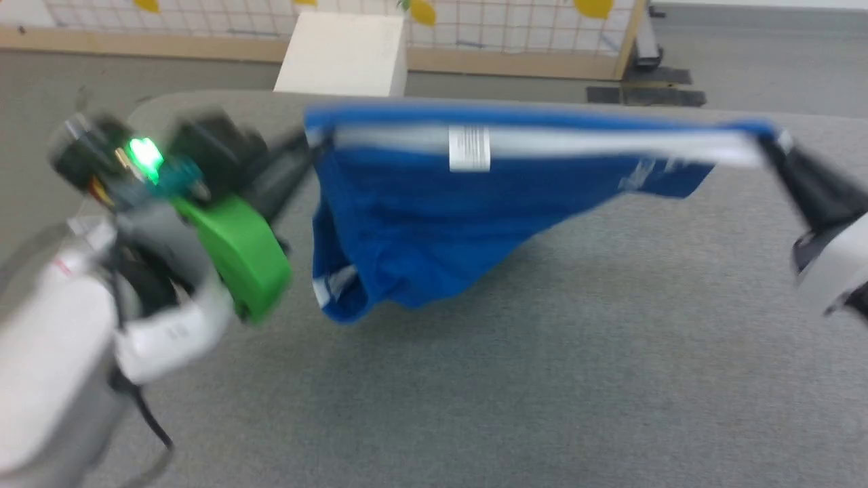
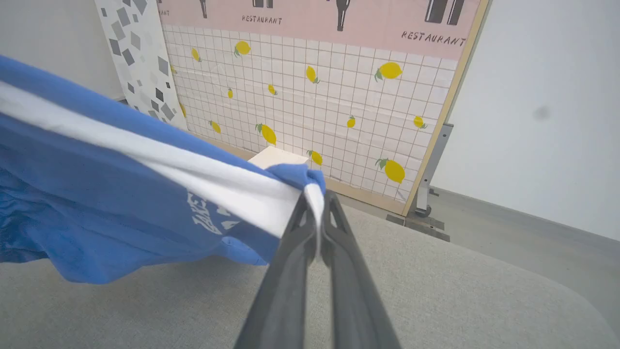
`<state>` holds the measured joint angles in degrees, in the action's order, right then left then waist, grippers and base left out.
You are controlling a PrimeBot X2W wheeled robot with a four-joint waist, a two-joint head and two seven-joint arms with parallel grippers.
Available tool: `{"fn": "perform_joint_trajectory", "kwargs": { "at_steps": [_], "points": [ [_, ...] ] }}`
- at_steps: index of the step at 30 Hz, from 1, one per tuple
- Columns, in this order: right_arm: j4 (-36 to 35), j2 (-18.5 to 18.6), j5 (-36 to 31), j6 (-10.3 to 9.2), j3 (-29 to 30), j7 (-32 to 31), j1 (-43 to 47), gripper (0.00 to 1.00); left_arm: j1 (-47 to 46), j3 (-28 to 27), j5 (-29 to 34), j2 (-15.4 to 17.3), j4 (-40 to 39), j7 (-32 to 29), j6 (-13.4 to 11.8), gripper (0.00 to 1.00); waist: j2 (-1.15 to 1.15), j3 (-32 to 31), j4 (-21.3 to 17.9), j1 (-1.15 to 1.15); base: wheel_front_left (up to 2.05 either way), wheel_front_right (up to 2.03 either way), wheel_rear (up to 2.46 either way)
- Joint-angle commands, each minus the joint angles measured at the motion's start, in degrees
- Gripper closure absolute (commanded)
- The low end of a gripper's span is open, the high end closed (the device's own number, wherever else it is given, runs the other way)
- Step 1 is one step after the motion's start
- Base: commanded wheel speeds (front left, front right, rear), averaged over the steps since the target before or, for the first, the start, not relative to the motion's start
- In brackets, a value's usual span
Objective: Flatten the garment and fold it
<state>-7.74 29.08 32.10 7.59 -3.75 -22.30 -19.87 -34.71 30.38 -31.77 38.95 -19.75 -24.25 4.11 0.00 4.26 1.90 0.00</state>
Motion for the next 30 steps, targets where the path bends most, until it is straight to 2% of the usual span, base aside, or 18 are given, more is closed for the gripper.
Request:
{"fn": "perform_joint_trajectory", "kwargs": {
  "at_steps": [1,7,16,20,23,27,30],
  "points": [
    [-0.5,1.3,1.1,-0.10,0.6,-0.7,-2.8,1.00,-3.7,-1.3,-1.5,0.8,0.0,-0.8,0.7,1.00,0.00,-2.1,-2.4,0.00,0.00,0.00,0.00],
    [-2.1,4.7,3.7,-0.10,2.0,-4.1,-11.6,1.00,-15.3,-2.5,-5.5,2.2,1.6,-3.9,2.7,1.00,0.00,-3.3,-5.0,0.00,0.00,0.00,0.00],
    [-2.4,6.7,3.1,-0.10,3.8,-8.3,-21.6,1.00,-27.2,-1.0,-10.2,3.5,5.6,-7.0,3.3,1.00,0.00,-0.5,-8.7,0.00,0.00,0.00,0.00],
    [0.2,7.4,2.3,-0.10,2.9,-9.0,-26.2,1.00,-32.1,0.5,-12.8,3.4,7.6,-9.4,3.3,1.00,0.00,4.2,-10.4,0.00,0.00,0.00,0.00],
    [3.4,8.9,1.4,-0.10,0.9,-8.3,-30.9,1.00,-37.6,1.9,-14.1,3.3,9.2,-11.7,3.4,1.00,0.00,10.1,-11.9,0.00,0.00,0.00,0.00],
    [9.9,9.4,0.7,-0.10,-2.3,-5.3,-38.9,1.00,-46.2,5.1,-14.3,3.3,12.7,-13.9,3.4,1.00,0.00,18.1,-13.9,0.00,0.00,0.00,0.00],
    [15.2,9.3,-0.5,-0.10,-5.6,-1.6,-45.9,1.00,-53.2,9.6,-13.1,3.7,15.6,-13.7,3.4,1.00,0.00,23.1,-15.2,0.00,0.00,0.00,0.00]
  ]
}}
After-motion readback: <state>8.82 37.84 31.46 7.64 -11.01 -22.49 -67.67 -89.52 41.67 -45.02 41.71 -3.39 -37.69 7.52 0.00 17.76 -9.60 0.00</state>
